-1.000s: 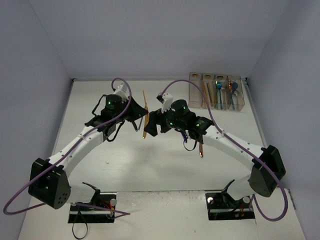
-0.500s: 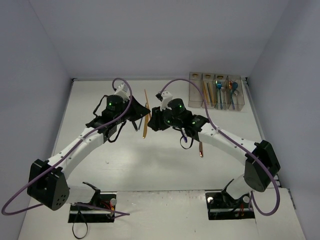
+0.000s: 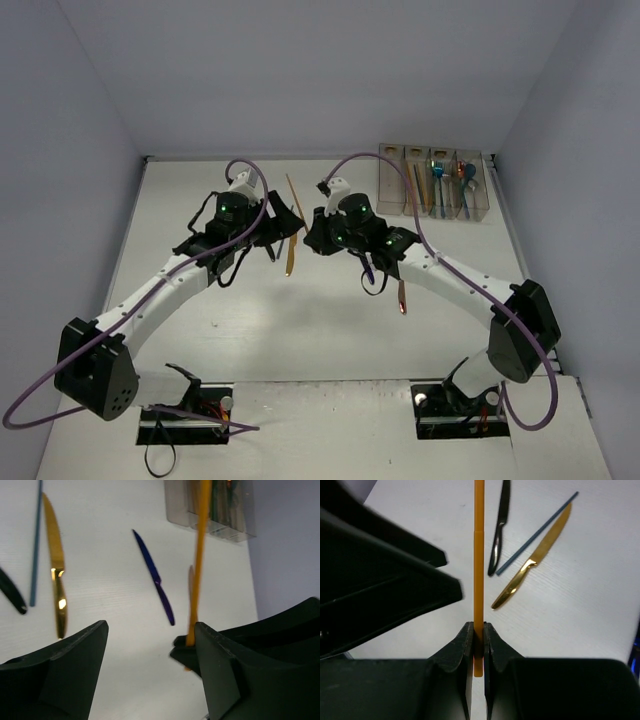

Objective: Sort the eating utensils into containers

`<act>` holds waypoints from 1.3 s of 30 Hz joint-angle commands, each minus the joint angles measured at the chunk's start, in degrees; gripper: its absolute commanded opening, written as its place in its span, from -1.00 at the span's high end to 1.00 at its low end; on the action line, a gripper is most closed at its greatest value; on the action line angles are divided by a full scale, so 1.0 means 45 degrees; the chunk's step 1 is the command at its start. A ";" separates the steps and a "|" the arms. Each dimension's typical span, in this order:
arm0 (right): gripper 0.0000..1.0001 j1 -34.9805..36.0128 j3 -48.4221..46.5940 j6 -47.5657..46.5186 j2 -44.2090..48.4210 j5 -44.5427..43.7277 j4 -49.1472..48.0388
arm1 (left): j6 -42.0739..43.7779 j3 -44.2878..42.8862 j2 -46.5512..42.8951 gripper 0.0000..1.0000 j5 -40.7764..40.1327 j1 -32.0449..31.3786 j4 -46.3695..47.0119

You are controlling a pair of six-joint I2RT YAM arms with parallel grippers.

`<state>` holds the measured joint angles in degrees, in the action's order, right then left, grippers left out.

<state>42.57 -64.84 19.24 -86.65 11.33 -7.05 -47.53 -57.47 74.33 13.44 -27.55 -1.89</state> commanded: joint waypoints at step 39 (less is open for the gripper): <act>0.09 -0.8678 -0.6908 -0.4148 -0.7408 -0.2650 0.0249 | 0.6872 -0.0588 -0.0204 -0.70 -0.3861 0.0497 -0.4660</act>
<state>3.62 -92.76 1.07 -122.80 -1.98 -4.34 -17.34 -56.77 71.54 -6.03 -25.47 -24.25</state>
